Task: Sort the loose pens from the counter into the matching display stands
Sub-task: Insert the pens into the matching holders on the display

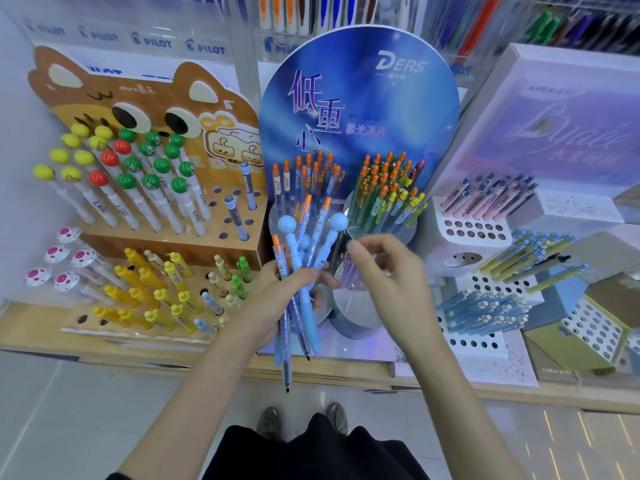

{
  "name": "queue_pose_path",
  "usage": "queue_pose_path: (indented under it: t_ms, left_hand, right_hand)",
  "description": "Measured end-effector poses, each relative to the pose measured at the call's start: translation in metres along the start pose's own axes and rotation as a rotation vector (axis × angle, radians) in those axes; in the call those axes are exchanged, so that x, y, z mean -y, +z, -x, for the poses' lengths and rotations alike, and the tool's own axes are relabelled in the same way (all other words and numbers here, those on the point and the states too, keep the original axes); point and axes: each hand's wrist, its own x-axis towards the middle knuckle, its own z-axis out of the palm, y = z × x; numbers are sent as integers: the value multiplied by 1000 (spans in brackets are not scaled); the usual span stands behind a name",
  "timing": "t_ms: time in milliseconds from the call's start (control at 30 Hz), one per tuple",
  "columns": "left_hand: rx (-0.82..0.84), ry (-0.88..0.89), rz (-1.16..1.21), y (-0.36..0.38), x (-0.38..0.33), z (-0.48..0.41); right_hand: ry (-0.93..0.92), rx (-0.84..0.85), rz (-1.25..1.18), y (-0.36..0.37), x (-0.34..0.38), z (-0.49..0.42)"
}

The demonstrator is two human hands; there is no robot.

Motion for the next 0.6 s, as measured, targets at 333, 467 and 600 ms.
queue_pose_path:
  t_ms: [333,467,600]
  left_hand:
    - [-338,-25,68,4,0,4]
    - [-370,60,43,-5,-9,14]
    - [-524,119,75,-28,-16,27]
  right_hand:
    - [41,127,-220,30,7,0]
    - [-30,116,-266,39,13,-1]
    - [-91,57,-325,46,23,-9]
